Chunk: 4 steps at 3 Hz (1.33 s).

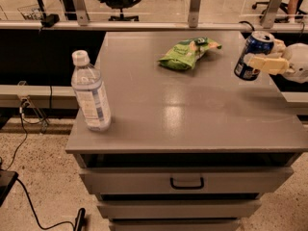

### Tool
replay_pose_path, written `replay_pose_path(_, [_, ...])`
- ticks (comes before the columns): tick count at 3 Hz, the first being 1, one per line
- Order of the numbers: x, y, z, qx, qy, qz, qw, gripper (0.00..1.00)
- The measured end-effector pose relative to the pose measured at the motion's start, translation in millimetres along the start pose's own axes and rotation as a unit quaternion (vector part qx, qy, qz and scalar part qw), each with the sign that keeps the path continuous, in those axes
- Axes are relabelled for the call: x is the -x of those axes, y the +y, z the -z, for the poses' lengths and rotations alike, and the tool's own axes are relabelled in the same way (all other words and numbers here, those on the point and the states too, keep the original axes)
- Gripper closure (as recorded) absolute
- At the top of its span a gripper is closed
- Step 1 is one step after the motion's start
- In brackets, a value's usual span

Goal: Place pepsi can upright

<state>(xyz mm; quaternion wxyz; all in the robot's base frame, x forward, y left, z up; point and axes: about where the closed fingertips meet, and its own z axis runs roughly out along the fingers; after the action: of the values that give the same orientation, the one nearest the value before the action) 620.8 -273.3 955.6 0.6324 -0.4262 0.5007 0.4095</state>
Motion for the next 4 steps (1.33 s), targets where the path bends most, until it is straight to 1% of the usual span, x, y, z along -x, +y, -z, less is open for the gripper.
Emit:
replay_pose_path(1, [1,0,-4,0.002,-0.002,0.045,0.999,1.0])
replay_pose_path(2, [-1,3,-8,0.018,-0.002,0.039,0.9991,1.0])
replay_pose_path(3, [-10,29,0,0.053,0.018,0.039,0.9977,1.0])
replay_pose_path(4, [-10,29,0,0.053,0.018,0.038,0.9977,1.0])
